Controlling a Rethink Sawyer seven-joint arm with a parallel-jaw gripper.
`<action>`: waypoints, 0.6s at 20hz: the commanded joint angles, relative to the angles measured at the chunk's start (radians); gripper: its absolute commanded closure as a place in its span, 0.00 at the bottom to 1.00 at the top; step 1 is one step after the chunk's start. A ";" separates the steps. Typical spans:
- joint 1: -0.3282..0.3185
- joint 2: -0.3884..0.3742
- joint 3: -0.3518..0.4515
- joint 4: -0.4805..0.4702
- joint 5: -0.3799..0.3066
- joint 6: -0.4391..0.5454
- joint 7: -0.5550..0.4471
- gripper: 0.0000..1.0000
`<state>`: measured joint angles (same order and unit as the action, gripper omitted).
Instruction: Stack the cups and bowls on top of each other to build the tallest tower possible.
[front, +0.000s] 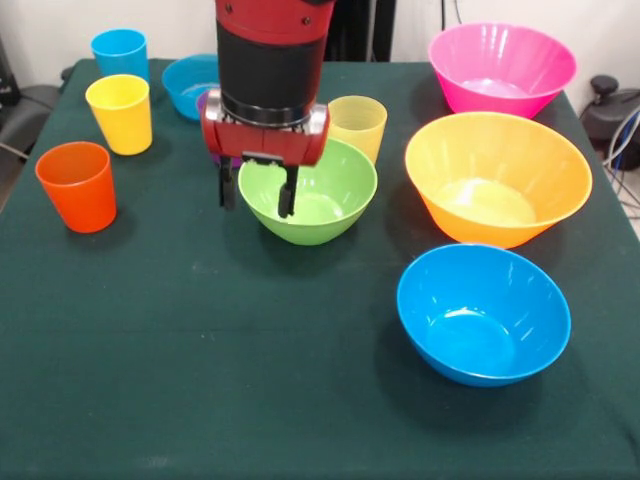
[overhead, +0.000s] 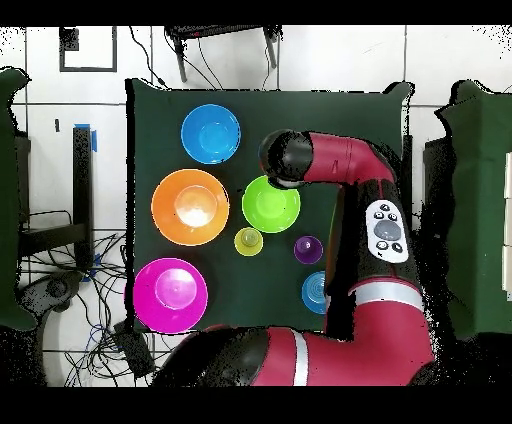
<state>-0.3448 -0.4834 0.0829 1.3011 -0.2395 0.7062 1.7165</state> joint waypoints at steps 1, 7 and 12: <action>-0.007 0.009 0.056 0.126 -0.042 -0.125 0.035 0.00; -0.001 0.021 0.039 0.123 -0.065 -0.149 0.025 0.00; 0.005 0.025 0.023 0.126 -0.078 -0.171 0.022 0.00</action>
<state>-0.3496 -0.4974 0.0806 1.3560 -0.2461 0.5894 1.7165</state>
